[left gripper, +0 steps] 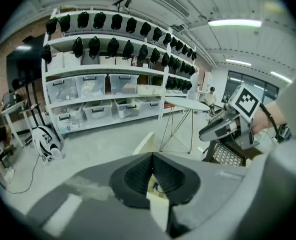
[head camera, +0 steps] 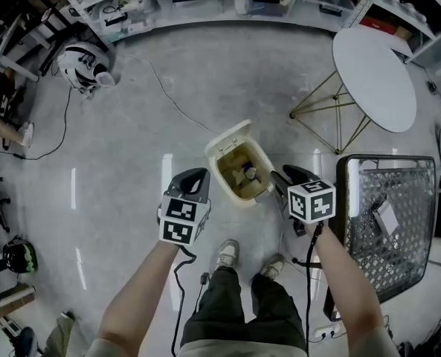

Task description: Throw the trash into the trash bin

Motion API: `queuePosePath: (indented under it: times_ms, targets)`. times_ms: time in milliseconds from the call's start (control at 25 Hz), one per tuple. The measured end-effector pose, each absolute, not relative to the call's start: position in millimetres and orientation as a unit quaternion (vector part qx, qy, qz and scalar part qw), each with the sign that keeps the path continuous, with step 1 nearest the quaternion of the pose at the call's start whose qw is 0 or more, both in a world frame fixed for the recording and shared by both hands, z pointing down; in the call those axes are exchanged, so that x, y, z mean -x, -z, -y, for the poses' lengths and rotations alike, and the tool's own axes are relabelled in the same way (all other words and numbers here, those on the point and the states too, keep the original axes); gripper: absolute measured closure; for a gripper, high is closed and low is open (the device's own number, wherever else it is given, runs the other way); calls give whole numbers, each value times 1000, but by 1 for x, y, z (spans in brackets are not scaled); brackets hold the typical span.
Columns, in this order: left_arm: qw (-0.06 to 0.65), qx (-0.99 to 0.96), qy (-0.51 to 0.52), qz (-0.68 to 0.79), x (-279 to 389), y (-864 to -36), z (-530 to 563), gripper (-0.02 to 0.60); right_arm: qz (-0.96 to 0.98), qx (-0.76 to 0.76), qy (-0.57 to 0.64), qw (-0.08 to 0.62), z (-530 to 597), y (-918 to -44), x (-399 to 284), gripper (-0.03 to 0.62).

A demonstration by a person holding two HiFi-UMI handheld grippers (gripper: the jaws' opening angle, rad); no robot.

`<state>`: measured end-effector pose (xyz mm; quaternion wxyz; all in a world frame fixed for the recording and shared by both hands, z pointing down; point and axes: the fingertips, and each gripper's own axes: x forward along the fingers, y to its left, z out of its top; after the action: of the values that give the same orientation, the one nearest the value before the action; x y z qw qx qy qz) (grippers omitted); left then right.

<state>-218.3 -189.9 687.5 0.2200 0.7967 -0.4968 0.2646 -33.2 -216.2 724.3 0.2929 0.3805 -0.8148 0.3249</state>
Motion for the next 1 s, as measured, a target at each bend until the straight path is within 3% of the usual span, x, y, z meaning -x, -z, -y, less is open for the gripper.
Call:
queuePosePath:
  times_ms: [720, 1000]
  targets:
    - [68, -848, -196, 488, 170, -388, 170, 580, 862, -463, -186, 92, 159, -367, -29, 424]
    - [-47, -859, -154, 486, 139, -289, 131, 580, 869, -483, -108, 31, 113, -258, -63, 411]
